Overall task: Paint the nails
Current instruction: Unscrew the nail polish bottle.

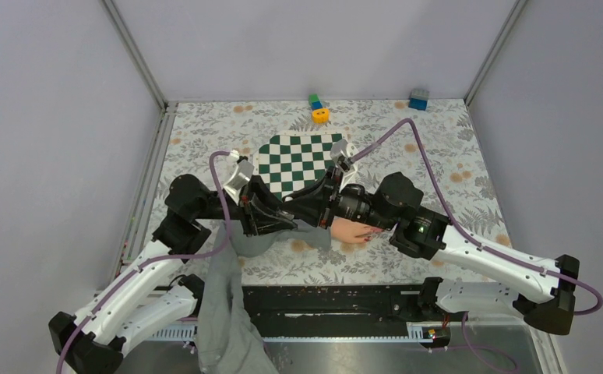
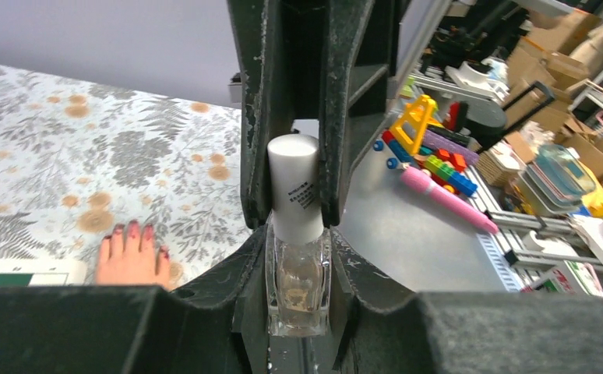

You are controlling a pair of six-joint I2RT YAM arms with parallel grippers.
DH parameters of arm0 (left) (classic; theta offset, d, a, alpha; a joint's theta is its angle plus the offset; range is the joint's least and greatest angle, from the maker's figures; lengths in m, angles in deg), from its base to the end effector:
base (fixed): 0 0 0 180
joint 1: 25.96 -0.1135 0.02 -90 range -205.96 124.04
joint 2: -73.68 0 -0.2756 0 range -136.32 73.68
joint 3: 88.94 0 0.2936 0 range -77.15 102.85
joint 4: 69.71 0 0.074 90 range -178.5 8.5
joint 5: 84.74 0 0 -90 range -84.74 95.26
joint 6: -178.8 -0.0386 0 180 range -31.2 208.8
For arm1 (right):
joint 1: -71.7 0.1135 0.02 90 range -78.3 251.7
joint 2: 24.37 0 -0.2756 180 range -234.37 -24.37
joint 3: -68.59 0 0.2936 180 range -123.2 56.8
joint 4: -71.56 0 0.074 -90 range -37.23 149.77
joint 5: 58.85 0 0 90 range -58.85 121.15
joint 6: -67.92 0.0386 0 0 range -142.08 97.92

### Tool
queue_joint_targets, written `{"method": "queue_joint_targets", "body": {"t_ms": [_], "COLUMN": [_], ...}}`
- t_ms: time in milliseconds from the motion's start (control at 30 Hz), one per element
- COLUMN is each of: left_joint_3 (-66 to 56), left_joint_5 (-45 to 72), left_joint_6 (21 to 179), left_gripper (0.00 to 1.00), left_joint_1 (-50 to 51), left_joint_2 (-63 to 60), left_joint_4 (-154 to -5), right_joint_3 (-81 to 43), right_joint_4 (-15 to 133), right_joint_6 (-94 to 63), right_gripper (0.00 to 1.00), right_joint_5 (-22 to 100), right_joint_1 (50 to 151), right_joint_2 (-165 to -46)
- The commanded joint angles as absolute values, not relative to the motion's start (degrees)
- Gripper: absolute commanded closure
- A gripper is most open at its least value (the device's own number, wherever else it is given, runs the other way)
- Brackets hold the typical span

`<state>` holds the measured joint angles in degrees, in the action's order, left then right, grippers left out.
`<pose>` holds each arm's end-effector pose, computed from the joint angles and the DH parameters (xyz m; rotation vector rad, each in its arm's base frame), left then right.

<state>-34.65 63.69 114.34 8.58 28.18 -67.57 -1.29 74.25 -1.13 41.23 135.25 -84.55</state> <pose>0.1539 -0.1459 0.3728 1.0464 1.3099 -1.5138 0.1194 0.2553 0.4261 -0.6914 1.3248 1.3389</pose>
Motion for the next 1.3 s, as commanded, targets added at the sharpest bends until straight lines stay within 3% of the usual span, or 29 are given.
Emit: {"method": "queue_joint_targets", "body": {"t_ms": [0, 367, 633, 667, 733, 800, 900, 1033, 1267], "left_joint_3": [-35.0, -36.3, -36.3, -35.9, -35.2, -34.6, -34.8, -34.7, -33.7], "left_joint_5": [68.7, 73.0, 72.2, 71.6, 70.1, 68.0, 65.3, 63.4, 53.6], "left_joint_6": [117.8, 125.2, 124.2, 122.8, 119.4, 116.2, 113.8, 112.0, 105.0], "left_gripper": [1.00, 1.00, 1.00, 1.00, 1.00, 1.00, 1.00, 1.00, 1.00], "left_joint_1": [8.7, 8.7, 8.8, 8.8, 8.7, 8.7, 8.8, 8.8, 8.9], "left_joint_2": [26.9, 26.2, 26.1, 26.1, 26.5, 27.3, 28.6, 29.5, 31.3], "left_joint_4": [-54.9, -45.2, -46.3, -48.3, -53.0, -57.3, -59.9, -61.8, -71.2], "right_joint_3": [-1.2, -3.0, -2.7, -2.5, -2.4, -2.6, -2.7, -2.4, -1.6], "right_joint_4": [80.8, 85.7, 84.6, 83.9, 81.5, 78.9, 76.5, 73.2, 67.3], "right_joint_6": [-0.1, 3.0, 2.7, 2.4, 1.3, 0.5, -0.4, -1.2, -1.3], "right_gripper": [1.00, 1.00, 1.00, 0.94, 0.71, 0.36, 0.13, 0.03, 0.01], "right_joint_5": [56.7, 68.1, 66.0, 64.3, 61.0, 57.9, 55.3, 48.0, 32.4], "right_joint_1": [136.0, 136.1, 136.0, 136.0, 136.0, 136.0, 135.9, 135.9, 135.9], "right_joint_2": [-84.7, -86.9, -86.6, -86.2, -85.6, -84.9, -83.9, -82.2, -79.7]}}
